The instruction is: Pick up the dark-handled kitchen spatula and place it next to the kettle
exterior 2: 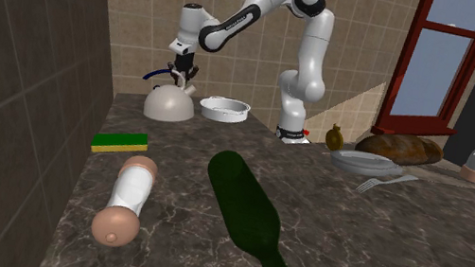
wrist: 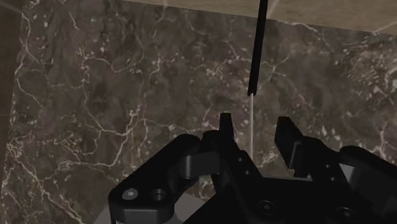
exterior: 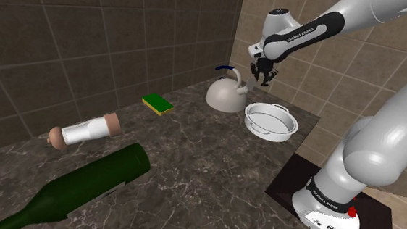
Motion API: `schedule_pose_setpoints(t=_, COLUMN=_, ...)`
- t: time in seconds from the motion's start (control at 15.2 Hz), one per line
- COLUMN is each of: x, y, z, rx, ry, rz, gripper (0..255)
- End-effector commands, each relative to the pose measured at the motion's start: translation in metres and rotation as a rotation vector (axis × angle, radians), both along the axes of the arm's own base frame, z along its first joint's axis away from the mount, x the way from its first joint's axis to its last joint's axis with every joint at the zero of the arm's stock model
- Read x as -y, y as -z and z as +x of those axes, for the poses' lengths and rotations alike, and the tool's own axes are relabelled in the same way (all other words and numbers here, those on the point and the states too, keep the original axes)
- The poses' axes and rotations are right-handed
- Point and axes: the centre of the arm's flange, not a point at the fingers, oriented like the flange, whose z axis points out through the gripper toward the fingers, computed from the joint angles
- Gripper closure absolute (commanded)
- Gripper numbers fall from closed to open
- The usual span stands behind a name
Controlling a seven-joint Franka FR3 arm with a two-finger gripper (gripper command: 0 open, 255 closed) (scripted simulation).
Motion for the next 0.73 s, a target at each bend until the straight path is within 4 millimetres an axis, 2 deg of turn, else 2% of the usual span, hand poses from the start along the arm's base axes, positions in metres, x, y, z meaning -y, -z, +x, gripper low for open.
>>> schedule_pose_setpoints(t=0.0, x=0.0, y=0.0, z=0.0, rx=0.0, ry=0.0, rz=0.0, gripper=0)
schedule_pose_setpoints(t=0.26, x=0.0, y=0.0, z=0.0, rx=0.0, ry=0.0, rz=0.0, gripper=0)
schedule_pose_setpoints(t=0.53, x=-0.016, y=-0.047, z=-0.002, rx=0.0, ry=0.0, rz=0.0, gripper=0)
schedule_pose_setpoints(t=0.66, x=-0.016, y=-0.047, z=-0.002, rx=0.0, ry=0.0, rz=0.0, gripper=0)
